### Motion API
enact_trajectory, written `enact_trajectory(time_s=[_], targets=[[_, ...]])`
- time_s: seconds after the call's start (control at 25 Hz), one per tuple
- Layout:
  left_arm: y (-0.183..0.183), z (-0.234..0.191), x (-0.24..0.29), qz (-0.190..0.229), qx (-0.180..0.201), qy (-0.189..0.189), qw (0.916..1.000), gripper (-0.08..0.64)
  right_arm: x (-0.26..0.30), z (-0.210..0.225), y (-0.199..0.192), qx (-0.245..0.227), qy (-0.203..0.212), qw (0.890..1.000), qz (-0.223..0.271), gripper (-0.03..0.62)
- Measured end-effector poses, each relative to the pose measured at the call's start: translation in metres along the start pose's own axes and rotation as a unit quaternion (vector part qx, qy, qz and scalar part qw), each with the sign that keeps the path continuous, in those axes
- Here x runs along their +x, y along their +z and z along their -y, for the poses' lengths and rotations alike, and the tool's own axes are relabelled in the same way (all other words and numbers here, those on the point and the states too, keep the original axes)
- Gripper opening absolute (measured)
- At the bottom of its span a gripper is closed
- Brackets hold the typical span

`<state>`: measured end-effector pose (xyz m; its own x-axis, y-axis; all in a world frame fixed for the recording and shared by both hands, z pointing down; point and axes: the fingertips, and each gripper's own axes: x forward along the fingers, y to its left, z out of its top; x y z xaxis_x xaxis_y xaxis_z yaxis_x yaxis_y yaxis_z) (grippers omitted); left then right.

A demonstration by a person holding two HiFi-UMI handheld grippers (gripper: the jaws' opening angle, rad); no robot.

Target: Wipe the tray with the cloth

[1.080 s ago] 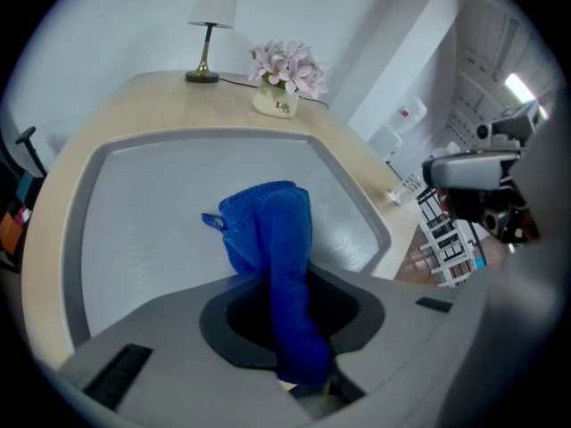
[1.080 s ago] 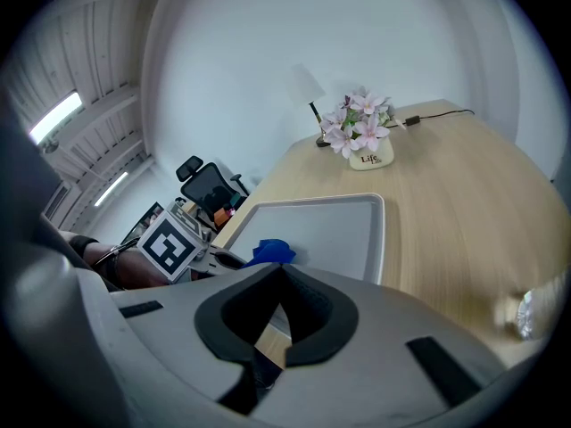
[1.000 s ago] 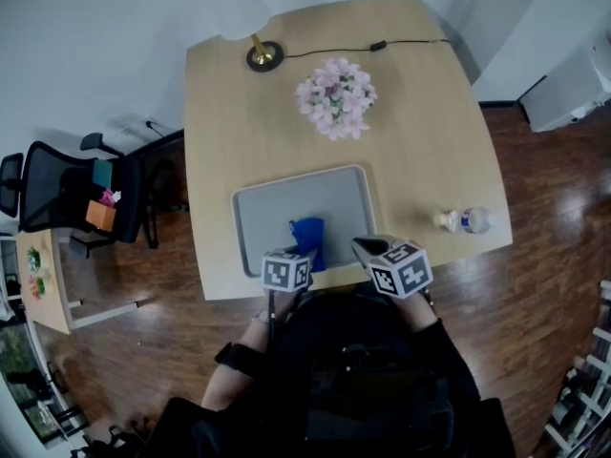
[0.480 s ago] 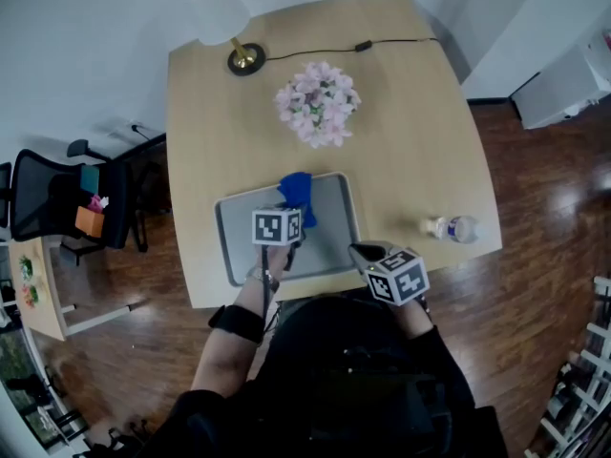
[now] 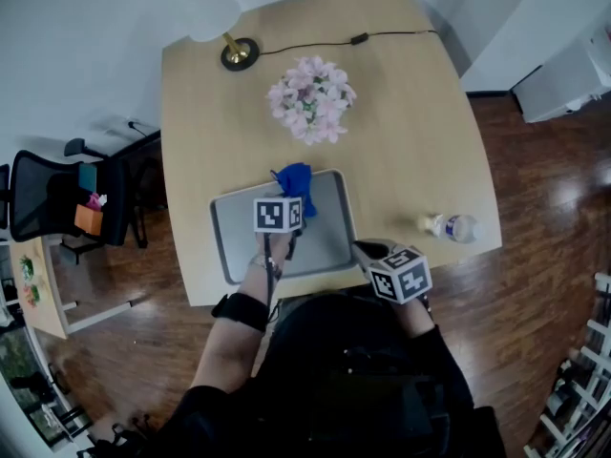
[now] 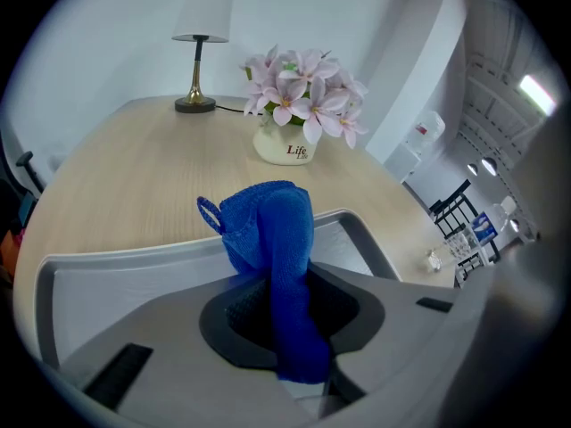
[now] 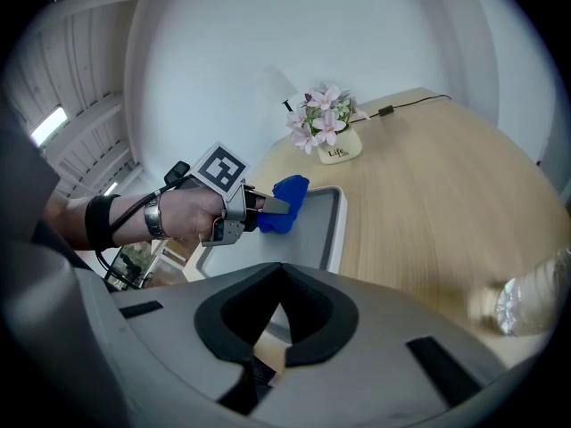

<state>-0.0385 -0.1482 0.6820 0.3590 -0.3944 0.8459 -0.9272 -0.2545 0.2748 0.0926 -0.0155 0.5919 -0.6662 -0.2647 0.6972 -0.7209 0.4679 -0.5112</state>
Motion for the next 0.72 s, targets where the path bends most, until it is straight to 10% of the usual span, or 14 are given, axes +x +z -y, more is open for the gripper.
enact_trajectory(time_s=[0.72], targets=[[-0.072,0.038,-0.027,-0.018,-0.026,-0.033,0.9989,0.094,-0.012,-0.015,-0.017,-0.005,-0.002,1.0,0.017,-0.002]])
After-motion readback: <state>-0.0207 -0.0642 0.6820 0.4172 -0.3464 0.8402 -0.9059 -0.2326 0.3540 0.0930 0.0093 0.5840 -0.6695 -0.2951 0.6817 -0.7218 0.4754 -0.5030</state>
